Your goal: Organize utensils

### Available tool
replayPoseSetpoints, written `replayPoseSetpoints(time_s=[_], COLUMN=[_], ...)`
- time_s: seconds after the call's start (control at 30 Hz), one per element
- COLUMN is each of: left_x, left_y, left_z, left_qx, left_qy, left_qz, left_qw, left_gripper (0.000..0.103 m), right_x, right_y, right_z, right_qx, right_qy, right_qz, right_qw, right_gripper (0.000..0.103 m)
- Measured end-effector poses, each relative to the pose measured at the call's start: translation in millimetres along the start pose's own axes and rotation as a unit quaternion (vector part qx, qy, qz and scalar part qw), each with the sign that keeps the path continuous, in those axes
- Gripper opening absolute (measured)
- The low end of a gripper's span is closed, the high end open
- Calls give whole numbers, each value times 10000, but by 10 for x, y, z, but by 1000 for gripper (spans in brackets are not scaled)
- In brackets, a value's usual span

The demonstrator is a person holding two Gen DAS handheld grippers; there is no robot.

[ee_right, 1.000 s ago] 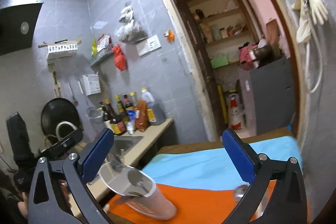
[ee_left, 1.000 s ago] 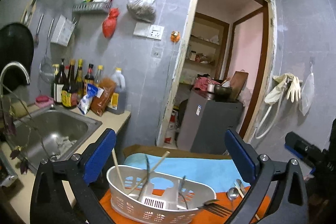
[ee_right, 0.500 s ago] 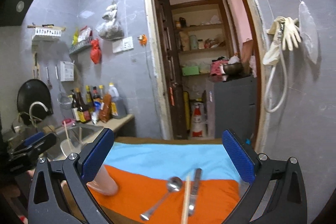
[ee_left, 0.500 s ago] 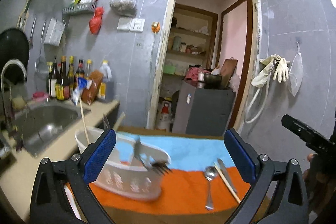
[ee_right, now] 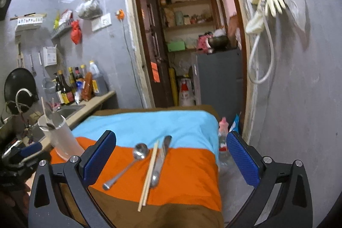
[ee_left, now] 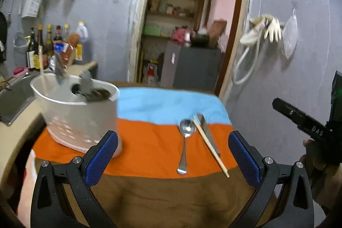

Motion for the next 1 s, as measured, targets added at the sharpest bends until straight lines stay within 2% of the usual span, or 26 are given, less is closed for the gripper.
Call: replayPoseSetpoints(time_s=[0.17,0.3,0.4,0.6,0.7,0.77,0.9,1.0], left_x=[400,639,821,1211,1461,1582,1790,1906], left_y=[-144,-236,-262,-336,-299,-247,-139,-90], left_z=[-51,-77,-63,12,23,32,69,95], left_qx=[214,335,442,689,637,530,312,285], left_qy=[455,615,752,974,1219,1382,1582,1656], left_qz=[-49,-207,-226,-165,-214,-240,-282,-296], left_qw=[9987,9973,9959,9927,9903,9887,9865,9853], left_gripper=[101,101,101,98,81,67,56,51], right_x=[154,293,481,829,990,1078,1239,1359], right_y=[-177,-309,-442,-534,-527,-529,-522,-503], right_z=[-129,-206,-252,-266,-268,-273,-288,-309], right_qx=[338,568,765,784,725,727,753,771], right_qy=[256,476,794,1194,1321,1396,1554,1742], right_qz=[1,56,70,320,439,514,708,859], right_qw=[9991,9972,9939,9892,9876,9862,9824,9779], right_gripper=[103,103,103,79,64,59,50,36])
Point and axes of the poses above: each gripper's, at about its wrist camera, not at the fingertips, and x roughly the way its jaws point, y to its left, z to its top, the point moved 1 cm from there along x, roughly the way its jaws point, and after that the axes turned 2 degrees about z, right-handed, at the moved point
